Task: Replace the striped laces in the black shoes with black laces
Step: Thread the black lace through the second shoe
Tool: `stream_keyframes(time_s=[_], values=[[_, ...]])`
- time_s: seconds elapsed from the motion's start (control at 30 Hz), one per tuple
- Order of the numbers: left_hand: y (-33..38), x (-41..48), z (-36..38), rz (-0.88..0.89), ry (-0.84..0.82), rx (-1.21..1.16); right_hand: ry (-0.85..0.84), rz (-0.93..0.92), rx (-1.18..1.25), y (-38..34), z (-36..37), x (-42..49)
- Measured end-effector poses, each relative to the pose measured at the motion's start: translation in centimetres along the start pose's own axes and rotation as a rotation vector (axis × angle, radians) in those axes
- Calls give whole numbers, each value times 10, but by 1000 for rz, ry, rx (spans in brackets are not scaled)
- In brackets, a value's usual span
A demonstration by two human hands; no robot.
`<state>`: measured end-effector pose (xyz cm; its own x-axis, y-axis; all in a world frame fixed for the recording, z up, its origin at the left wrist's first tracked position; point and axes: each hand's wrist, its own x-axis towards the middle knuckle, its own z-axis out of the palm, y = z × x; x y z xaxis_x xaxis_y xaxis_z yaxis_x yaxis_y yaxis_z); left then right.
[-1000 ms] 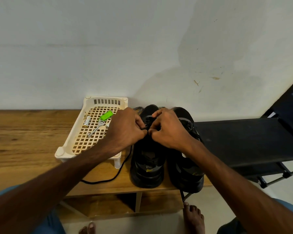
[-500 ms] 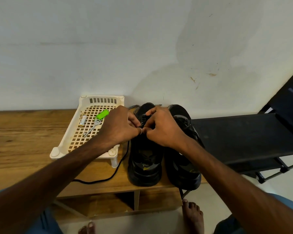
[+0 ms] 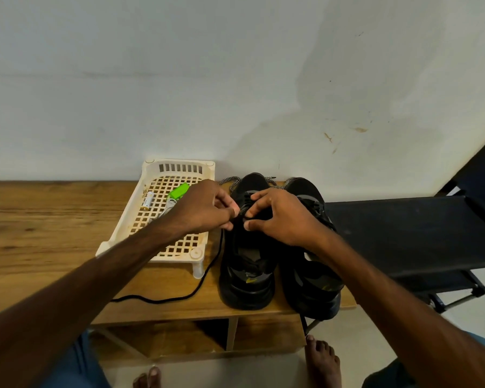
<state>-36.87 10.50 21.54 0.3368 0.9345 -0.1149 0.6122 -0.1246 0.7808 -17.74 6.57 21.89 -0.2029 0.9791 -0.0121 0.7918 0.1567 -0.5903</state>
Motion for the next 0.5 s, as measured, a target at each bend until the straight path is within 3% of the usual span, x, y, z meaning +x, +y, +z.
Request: stream_keyframes(time_s=[0.1,0.27,0.5], values=[[-1,3,5,-3,-24,79,15,-20,-35,-1,1,1],[-1,4,3,-6,-44,43,-100,-55,-48,2,-10,0],[0,2,-1,23,-67,52,23,-49,-26,2,2,3]])
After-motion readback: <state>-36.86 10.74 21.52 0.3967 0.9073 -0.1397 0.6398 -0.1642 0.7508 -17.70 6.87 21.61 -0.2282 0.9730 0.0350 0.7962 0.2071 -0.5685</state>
